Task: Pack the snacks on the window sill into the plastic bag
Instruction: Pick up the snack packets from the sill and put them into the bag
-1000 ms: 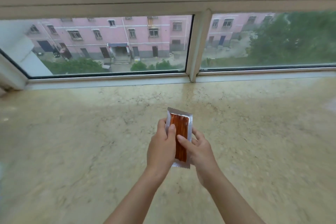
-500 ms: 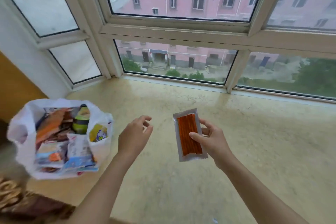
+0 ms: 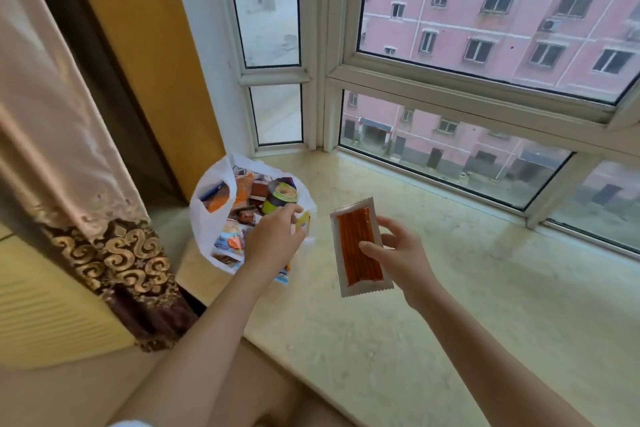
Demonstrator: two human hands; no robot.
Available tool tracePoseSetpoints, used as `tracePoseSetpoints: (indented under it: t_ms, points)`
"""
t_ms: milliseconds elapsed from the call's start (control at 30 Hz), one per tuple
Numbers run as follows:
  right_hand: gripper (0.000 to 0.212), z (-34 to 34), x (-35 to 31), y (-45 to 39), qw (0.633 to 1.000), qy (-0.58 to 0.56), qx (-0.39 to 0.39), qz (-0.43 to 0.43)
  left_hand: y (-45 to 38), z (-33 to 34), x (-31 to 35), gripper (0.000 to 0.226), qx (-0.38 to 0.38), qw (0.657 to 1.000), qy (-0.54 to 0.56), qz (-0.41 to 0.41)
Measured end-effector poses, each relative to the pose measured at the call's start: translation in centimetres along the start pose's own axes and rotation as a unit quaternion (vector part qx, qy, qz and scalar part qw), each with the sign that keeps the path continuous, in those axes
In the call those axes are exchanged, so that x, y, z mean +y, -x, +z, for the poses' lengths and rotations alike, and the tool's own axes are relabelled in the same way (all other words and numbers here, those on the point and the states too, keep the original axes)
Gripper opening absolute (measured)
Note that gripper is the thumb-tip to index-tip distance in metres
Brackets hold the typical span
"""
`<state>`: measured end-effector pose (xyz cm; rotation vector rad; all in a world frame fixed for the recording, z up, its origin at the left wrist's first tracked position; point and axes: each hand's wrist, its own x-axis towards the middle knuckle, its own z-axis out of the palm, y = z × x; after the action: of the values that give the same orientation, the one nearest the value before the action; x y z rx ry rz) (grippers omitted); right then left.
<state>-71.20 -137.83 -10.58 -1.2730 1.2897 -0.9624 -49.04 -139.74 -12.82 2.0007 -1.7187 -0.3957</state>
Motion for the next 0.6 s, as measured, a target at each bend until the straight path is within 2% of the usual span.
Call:
tracePoseSetpoints:
  t_ms: [233, 433, 600]
  points:
    - [0.041, 10.4, 0.2, -4.1, 0.999, -0.005, 0.016, 0.027, -3.3, -3.1, -9.0, 0.031, -0.002, 1.000, 0.009, 0.003]
    - [0.040, 18.5, 1.7, -8.1, 0.998, 0.009, 0.033, 0.054, -7.3, -4.6, -14.2, 0.045, -0.013, 0.993, -0.116, 0.024]
    - [0.040, 21.9, 3.8, -13.2, 0.994, 0.038, 0.046, 0.086, -10.7, -3.3, -16.7, 0.054, -0.055, 0.988, -0.142, -0.032]
